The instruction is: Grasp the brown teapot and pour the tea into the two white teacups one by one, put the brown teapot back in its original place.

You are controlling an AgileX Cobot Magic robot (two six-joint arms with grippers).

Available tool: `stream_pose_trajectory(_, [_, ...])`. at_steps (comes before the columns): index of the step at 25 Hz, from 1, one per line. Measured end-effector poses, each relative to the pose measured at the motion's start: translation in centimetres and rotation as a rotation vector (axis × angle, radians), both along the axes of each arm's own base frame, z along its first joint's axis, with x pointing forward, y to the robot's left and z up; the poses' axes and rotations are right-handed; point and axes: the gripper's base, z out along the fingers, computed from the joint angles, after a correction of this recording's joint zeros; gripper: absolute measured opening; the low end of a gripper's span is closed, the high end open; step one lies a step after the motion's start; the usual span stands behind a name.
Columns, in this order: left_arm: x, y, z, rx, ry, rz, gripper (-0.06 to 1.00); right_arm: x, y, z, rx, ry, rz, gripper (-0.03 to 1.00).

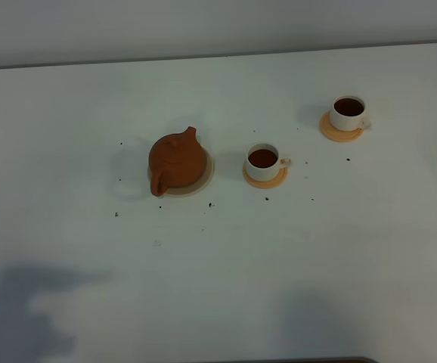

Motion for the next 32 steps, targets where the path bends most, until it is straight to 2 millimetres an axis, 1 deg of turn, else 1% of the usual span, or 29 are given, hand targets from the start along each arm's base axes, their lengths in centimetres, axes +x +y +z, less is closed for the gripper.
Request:
stream_pose_trajectory(12, [-0.08, 0.80, -0.31, 0.030, 0.012, 0.112, 0.43, 0.00, 0.00, 0.00, 0.000, 0.000, 0.000, 0.24])
stream_pose_trajectory(32, [-0.18, 0.87, -0.37, 0.033, 0.025, 0.123, 0.43, 0.00, 0.00, 0.00, 0.000, 0.000, 0.000, 0.24])
